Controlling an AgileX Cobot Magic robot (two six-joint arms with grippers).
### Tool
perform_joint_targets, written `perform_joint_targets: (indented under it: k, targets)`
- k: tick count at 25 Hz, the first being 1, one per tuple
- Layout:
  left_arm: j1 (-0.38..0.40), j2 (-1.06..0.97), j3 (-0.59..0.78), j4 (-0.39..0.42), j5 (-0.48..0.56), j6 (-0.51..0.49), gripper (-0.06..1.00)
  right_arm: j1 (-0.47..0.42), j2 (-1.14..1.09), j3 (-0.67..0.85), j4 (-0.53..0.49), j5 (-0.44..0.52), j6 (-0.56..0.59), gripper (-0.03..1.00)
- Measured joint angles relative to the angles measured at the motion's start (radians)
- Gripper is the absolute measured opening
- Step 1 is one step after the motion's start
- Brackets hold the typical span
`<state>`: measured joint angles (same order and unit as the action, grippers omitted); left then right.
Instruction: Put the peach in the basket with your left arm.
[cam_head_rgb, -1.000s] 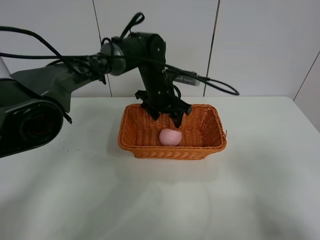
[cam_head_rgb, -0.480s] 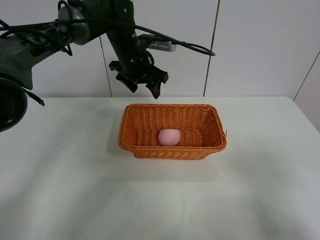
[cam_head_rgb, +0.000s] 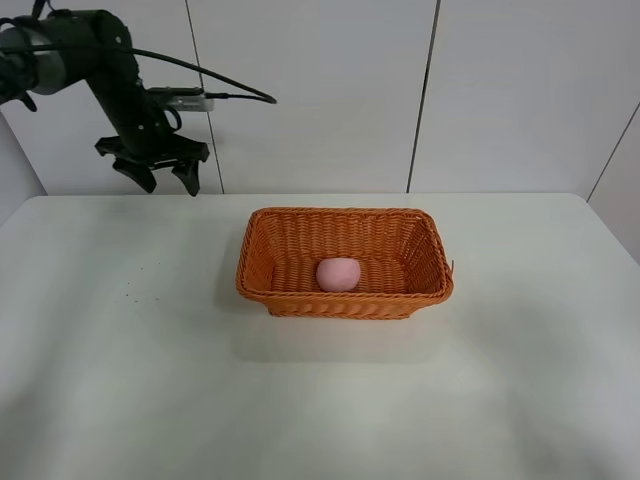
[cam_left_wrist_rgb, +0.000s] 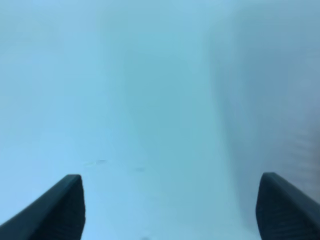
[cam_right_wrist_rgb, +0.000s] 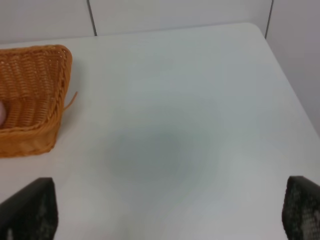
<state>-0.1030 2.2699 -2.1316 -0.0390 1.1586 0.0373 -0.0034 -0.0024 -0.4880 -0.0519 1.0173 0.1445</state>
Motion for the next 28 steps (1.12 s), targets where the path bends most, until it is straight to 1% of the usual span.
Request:
perform_joint_targets:
  k: [3, 5, 10, 13, 16, 19, 24, 28]
  targets:
    - [0.052, 0.0, 0.0, -0.001, 0.002, -0.001, 0.81, 0.0, 0.0, 0.0, 0.0, 0.0, 0.0, 0.69]
    - [0.07, -0.003, 0.001, -0.001, 0.007, -0.003, 0.81, 0.0, 0.0, 0.0, 0.0, 0.0, 0.0, 0.69]
    - [0.075, -0.048, 0.038, -0.006, 0.01, -0.014, 0.81, 0.0, 0.0, 0.0, 0.0, 0.0, 0.0, 0.69]
    - [0.075, -0.098, 0.094, -0.008, 0.01, -0.015, 0.81, 0.0, 0.0, 0.0, 0.0, 0.0, 0.0, 0.69]
    - [0.075, -0.172, 0.205, -0.008, 0.01, -0.017, 0.81, 0.0, 0.0, 0.0, 0.0, 0.0, 0.0, 0.69]
    - [0.075, -0.262, 0.353, -0.008, 0.009, -0.017, 0.81, 0.0, 0.0, 0.0, 0.0, 0.0, 0.0, 0.69]
    - [0.075, -0.458, 0.651, -0.008, 0.009, -0.017, 0.81, 0.0, 0.0, 0.0, 0.0, 0.0, 0.0, 0.69]
    - [0.075, -0.654, 0.904, -0.008, 0.009, -0.017, 0.81, 0.0, 0.0, 0.0, 0.0, 0.0, 0.0, 0.69]
